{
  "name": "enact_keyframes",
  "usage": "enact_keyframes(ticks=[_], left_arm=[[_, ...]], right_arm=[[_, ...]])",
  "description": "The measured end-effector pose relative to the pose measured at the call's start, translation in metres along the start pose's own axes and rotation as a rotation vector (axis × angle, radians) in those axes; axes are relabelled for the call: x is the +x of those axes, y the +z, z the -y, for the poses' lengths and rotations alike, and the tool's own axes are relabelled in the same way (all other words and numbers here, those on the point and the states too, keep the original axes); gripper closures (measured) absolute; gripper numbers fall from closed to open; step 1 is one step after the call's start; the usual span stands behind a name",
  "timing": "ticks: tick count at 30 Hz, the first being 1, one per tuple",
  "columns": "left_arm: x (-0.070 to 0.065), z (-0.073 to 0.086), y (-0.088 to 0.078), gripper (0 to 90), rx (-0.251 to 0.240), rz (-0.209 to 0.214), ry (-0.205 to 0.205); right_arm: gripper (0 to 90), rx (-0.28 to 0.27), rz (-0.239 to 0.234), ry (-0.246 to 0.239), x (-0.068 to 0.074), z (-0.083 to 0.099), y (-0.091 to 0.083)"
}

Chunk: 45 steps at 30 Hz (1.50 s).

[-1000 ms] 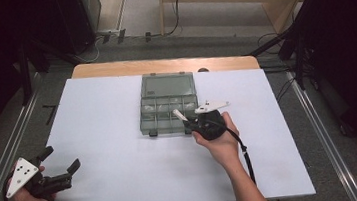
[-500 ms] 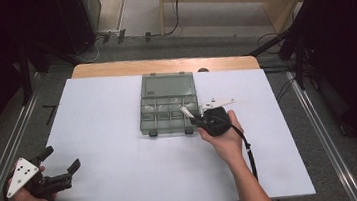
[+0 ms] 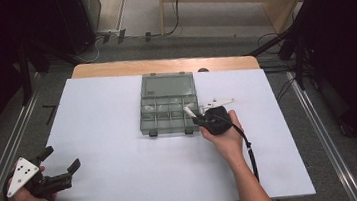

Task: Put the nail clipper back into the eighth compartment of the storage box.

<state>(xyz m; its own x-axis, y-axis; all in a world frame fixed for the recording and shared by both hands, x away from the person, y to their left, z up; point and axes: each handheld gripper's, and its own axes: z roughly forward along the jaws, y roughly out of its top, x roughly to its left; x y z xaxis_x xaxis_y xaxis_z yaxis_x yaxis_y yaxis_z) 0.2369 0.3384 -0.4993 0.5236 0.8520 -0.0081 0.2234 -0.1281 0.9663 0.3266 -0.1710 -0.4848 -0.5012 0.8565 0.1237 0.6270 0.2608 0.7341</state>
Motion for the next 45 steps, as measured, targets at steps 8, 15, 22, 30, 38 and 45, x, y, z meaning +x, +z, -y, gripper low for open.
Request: enact_keyframes(ticks=[8, 15, 22, 30, 38, 45], left_arm=[[0.000, 0.000, 0.000, 0.0, 0.002, 0.000, 0.003], [0.000, 0.000, 0.001, 0.0, 0.004, 0.001, 0.006], [0.000, 0.000, 0.001, 0.0, 0.003, 0.000, 0.005], [0.000, 0.000, 0.001, 0.0, 0.002, -0.001, 0.002], [0.000, 0.000, 0.000, 0.0, 0.001, -0.001, 0.001], [-0.001, 0.000, 0.001, 0.0, 0.002, -0.001, 0.001]], right_arm=[[4.4, -0.086, -0.019, 0.043, -0.006, 0.009, -0.011], [0.0, -0.169, -0.060, 0.056, -0.013, 0.026, -0.031], [0.0, -0.219, -0.043, 0.064, -0.023, 0.040, -0.052], [0.0, -0.266, -0.014, 0.072, -0.033, 0.054, -0.074], [0.0, -0.296, 0.010, 0.086, -0.041, 0.072, -0.091], [0.0, -0.323, 0.030, 0.090, -0.049, 0.087, -0.105]])
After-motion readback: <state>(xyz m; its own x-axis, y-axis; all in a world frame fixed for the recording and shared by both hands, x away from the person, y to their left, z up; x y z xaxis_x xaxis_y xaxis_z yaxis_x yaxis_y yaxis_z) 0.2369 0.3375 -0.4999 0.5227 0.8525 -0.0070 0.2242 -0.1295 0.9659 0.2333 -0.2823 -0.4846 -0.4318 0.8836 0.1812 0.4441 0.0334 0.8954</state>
